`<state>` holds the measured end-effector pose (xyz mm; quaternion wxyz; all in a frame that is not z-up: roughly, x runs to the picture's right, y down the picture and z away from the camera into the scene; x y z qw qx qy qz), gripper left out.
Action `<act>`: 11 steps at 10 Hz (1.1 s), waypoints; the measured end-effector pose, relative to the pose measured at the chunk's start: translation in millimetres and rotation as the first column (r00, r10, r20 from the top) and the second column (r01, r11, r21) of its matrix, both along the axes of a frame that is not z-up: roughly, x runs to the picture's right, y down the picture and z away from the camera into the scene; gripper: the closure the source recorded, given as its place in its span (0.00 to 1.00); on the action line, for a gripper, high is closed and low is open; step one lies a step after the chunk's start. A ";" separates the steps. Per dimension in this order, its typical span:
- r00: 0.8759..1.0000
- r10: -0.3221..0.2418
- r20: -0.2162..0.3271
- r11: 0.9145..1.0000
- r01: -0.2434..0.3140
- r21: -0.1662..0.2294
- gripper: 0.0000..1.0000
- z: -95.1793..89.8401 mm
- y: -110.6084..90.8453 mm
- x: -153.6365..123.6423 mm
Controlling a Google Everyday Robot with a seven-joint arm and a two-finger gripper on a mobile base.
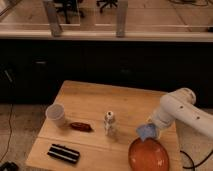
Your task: Place the white sponge in the ceramic bowl
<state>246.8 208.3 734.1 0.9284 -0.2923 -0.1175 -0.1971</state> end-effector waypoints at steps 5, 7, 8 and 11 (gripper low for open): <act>1.000 -0.010 0.002 1.000 0.010 -0.013 0.97 1.7 1.3 -0.7; 1.000 -0.013 0.002 1.000 0.013 -0.021 0.97 2.2 1.7 -1.4; 1.000 -0.016 0.004 1.000 0.016 -0.022 0.97 3.1 1.4 -3.0; 1.000 -0.019 0.002 0.999 0.019 -0.032 0.97 3.4 3.0 -1.8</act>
